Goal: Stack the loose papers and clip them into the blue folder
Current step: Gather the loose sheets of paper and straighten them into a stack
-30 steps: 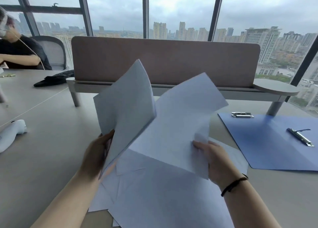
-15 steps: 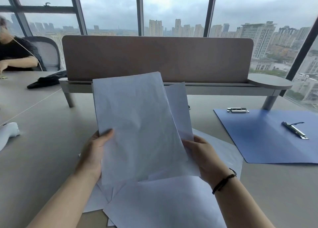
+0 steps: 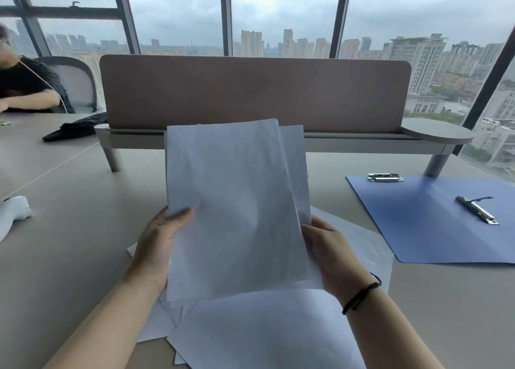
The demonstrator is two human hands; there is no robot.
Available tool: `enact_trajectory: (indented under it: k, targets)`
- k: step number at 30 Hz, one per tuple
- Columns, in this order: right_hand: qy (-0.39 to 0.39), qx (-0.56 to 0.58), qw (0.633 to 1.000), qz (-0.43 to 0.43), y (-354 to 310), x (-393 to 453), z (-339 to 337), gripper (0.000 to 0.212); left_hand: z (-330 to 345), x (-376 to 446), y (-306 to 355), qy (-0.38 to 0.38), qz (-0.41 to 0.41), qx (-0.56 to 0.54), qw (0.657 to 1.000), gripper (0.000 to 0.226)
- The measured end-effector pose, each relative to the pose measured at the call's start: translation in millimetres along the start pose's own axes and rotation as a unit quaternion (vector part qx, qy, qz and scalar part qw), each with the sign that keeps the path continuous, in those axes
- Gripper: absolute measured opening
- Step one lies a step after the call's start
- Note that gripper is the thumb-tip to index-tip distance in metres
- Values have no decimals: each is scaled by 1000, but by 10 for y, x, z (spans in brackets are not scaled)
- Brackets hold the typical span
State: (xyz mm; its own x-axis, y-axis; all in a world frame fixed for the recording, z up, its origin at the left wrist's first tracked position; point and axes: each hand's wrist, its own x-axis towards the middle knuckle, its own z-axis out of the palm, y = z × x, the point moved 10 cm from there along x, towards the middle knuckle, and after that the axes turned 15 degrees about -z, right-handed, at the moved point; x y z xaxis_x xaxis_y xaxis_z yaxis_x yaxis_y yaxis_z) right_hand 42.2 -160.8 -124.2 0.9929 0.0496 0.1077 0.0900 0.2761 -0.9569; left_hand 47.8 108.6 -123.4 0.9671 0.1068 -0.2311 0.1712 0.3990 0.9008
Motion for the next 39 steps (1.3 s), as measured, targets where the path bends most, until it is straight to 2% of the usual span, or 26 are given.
enact_trajectory:
  k: [4, 6, 8, 12, 14, 16, 20, 21, 24, 27, 31, 35, 39]
  targets:
    - [-8, -4, 1000, -2, 20, -10, 62, 25, 85, -55, 55, 12, 56, 64, 996, 23]
    - [-11, 32, 999, 24, 67, -7, 59, 43, 192, -136, 185, -4, 118, 99, 988, 30]
    - [-24, 69, 997, 26, 15, 1, 86, 55, 315, -268, 345, -25, 192, 120, 974, 46]
    - [-37, 77, 995, -50, -261, 39, 115, 34, 481, -547, 579, -27, 291, 121, 949, 75]
    - [-49, 45, 994, -86, -346, 62, 122, 22, 533, -618, 636, -19, 326, 154, 932, 79]
    - [-58, 13, 993, -106, -379, 54, 105, 19, 564, -632, 622, -20, 336, 183, 924, 71]
    - [-39, -22, 994, -100, -216, -25, -57, 24, 525, -487, 276, 17, 223, 232, 947, 24]
    - [-27, -32, 994, -98, -166, -45, -92, 20, 527, -418, 150, 12, 177, 251, 952, 20]
    - [34, -47, 993, -99, -109, -59, -232, 18, 546, -253, -162, -42, 34, 266, 962, 37]
    - [124, -18, 989, -83, -74, -21, -501, 14, 596, -237, -311, -78, -48, 304, 948, 50]
    - [212, 60, 975, -34, 126, -14, -785, 11, 550, -225, -418, -68, -138, 224, 962, 64]
    - [220, 69, 973, -29, 178, 14, -799, 9, 676, -325, -559, -110, -191, 210, 953, 62]
    - [216, 58, 974, -32, 149, 15, -733, 7, 668, -320, -693, -115, -205, 266, 935, 71]
